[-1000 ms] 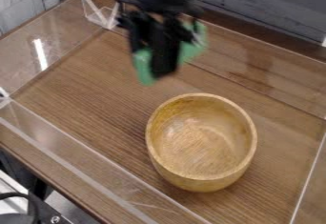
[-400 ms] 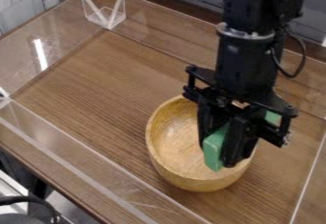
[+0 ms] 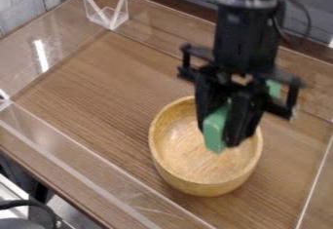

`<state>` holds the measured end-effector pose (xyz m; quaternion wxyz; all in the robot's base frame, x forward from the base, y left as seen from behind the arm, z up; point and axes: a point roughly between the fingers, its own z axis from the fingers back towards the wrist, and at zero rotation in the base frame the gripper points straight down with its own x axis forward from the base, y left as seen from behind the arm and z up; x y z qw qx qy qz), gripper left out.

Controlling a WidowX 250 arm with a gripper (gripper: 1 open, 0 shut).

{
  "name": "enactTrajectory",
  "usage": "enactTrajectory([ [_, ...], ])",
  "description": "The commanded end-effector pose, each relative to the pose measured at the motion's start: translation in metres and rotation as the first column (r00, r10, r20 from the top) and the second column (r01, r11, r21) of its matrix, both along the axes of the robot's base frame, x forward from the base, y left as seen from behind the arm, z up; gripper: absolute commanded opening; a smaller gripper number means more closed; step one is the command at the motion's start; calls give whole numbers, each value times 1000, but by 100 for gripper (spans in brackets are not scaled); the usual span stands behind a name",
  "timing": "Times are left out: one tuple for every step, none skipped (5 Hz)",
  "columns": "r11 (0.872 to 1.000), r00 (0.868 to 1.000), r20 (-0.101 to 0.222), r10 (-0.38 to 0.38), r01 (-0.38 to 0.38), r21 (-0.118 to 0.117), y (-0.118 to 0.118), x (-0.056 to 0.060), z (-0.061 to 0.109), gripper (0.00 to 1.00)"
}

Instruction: Put the green block in the brown bowl

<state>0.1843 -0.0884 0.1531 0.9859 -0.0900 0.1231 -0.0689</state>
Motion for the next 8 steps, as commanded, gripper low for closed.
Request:
enactTrajectory([
  [998,995,82,62,-61,-17,6,7,17,0],
  [997,993,90,72,-71,-17,2,2,6,0],
  [996,991,104,89,-88,-16,-2,-1,-4,0],
  [996,991,102,91,-90,-15,-1,0,-11,0],
  [995,990,101,96,-95,-12,-1,1,-18,0],
  [995,989,102,103,-103,-10,-2,3,-26,0],
  [994,988,104,111,-111,-10,-1,5,-31,0],
  [993,988,104,115,-115,-10,1,6,-35,0],
])
